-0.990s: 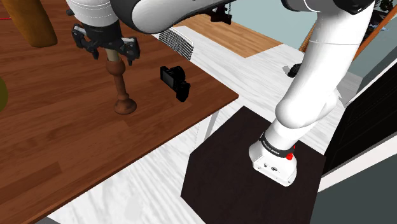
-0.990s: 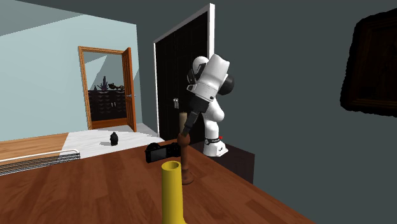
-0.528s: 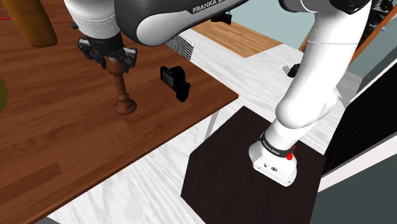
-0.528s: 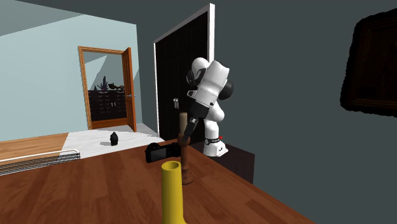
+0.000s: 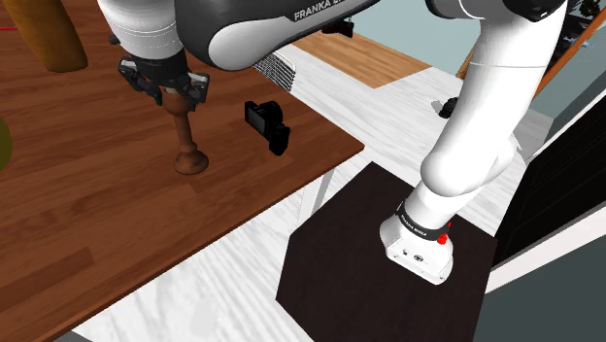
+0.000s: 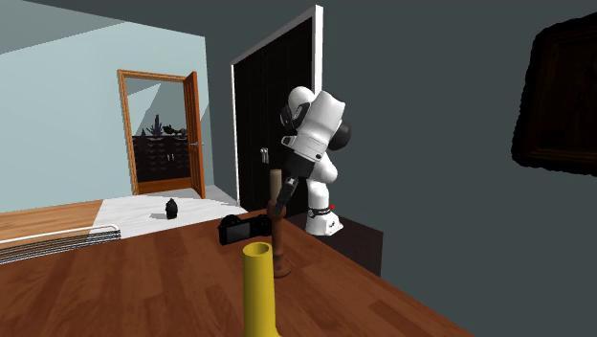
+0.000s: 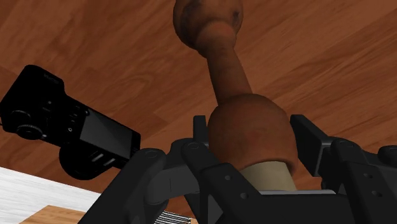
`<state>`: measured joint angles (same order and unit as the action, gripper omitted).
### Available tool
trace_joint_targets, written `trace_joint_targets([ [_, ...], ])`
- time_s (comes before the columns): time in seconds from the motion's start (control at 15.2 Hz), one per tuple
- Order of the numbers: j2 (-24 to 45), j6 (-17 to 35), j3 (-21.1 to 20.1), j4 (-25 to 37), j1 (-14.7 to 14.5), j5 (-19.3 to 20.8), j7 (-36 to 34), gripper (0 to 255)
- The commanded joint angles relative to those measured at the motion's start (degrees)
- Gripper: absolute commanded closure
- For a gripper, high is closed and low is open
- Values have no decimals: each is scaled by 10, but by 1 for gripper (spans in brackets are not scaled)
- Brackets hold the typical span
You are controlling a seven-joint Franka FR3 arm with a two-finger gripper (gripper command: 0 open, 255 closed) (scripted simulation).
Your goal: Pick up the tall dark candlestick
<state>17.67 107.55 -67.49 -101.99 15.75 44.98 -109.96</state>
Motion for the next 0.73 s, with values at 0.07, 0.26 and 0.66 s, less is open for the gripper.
trace_joint_targets([
  [0.07, -1, -6, -2, 6, 0, -4, 4, 255],
  [0.26, -8, -21, -7, 22, 2, -13, 17, 255],
  [0.66, -16, -55, -13, 60, 2, -28, 40, 255],
])
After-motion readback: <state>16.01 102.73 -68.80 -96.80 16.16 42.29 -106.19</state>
